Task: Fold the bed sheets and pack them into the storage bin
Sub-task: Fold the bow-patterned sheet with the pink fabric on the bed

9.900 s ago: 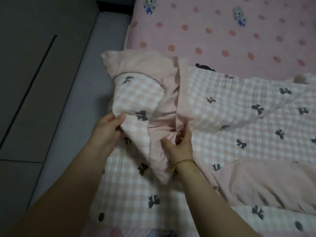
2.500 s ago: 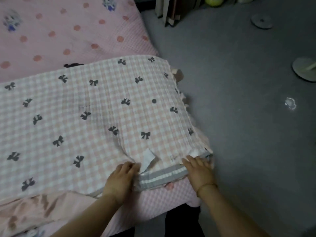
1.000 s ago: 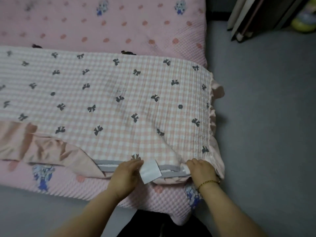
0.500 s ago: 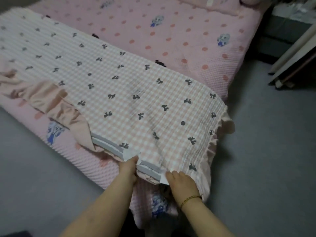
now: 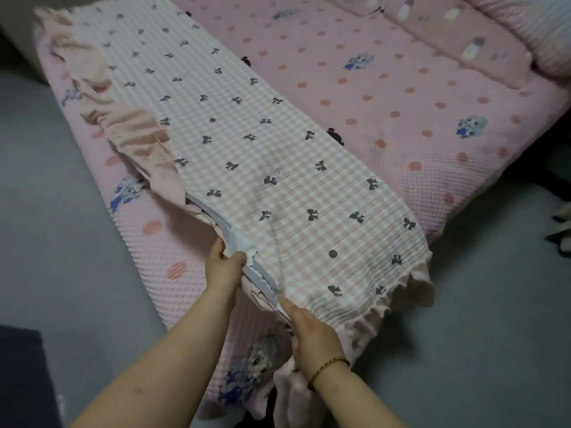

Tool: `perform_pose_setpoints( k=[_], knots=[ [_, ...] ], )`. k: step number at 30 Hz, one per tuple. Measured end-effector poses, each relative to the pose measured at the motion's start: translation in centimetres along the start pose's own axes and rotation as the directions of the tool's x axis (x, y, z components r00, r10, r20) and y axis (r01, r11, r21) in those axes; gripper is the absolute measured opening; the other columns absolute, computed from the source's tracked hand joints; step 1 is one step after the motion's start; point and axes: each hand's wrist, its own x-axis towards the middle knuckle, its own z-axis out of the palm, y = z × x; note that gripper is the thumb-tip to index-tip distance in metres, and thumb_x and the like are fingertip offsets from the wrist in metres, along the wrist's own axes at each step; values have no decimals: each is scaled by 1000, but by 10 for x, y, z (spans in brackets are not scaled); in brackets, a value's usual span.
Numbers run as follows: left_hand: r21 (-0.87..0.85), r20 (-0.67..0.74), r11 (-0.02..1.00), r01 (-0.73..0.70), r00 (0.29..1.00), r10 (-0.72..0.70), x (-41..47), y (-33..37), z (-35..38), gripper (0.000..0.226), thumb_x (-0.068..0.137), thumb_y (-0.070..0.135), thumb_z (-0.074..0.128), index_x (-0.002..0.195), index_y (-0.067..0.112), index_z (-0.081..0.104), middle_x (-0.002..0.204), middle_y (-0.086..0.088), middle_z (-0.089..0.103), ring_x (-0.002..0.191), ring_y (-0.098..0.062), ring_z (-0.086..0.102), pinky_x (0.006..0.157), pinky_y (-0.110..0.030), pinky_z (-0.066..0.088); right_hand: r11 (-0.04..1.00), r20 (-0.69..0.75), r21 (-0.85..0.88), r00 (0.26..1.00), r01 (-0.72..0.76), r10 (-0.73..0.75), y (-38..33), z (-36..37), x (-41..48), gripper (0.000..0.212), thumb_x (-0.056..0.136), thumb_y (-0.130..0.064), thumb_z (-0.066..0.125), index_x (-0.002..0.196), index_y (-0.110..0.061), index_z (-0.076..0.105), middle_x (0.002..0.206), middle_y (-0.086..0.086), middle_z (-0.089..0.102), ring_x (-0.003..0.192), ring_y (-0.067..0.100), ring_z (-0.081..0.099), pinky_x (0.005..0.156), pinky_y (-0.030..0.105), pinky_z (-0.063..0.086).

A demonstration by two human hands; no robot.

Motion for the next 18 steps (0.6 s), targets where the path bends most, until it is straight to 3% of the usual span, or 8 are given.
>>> perform_pose_setpoints(
  k=[6,9,12,15,17,18],
  knots=[
    [97,11,995,-36,999,35,7,26,43,57,88,-4,47,141,15,36,123,-16,55,87,-31,53,77,-38,46,974,-6,226,1000,-25,27,23,-52,13,59,93,-3,35,142,-34,27,142,-5,42,126,16,43,102,23,36],
    [110,3,993,-50,999,50,20,36,74,59,88,-3,47,143,15,34,121,-15,56,83,-27,53,71,-34,45,947,-12,319,999,-36,42,39,-75,24,60,90,0,36,139,-36,35,133,-4,51,116,12,50,89,12,40],
    [151,-33,987,-55,998,61,32,50,124,63,86,-1,47,144,19,33,104,-16,60,58,-18,47,52,-27,40,910,-29,412,998,-42,59,76,-111,45,59,90,5,35,137,-31,39,117,-11,53,102,4,50,67,-6,33],
    [231,-39,971,-68,996,79,43,65,181,62,87,2,45,144,21,31,121,-23,57,52,-17,43,46,-26,36,881,-24,471,998,-43,61,112,-154,63,57,89,7,36,136,-26,41,104,-7,51,94,7,49,60,-6,34],
    [244,-23,964,-108,993,117,49,75,230,60,89,1,44,145,17,29,130,-26,51,70,-28,57,55,-36,47,868,-37,495,998,-32,58,145,-190,76,57,87,9,37,134,-23,43,105,-6,50,102,9,50,64,-8,33],
    [257,-8,958,-126,991,133,56,78,254,59,89,2,43,145,16,28,132,-27,49,90,-37,59,71,-42,50,866,-57,499,996,-29,66,161,-205,83,57,87,10,37,133,-23,44,107,-6,50,106,9,49,67,-9,31]
  ],
)
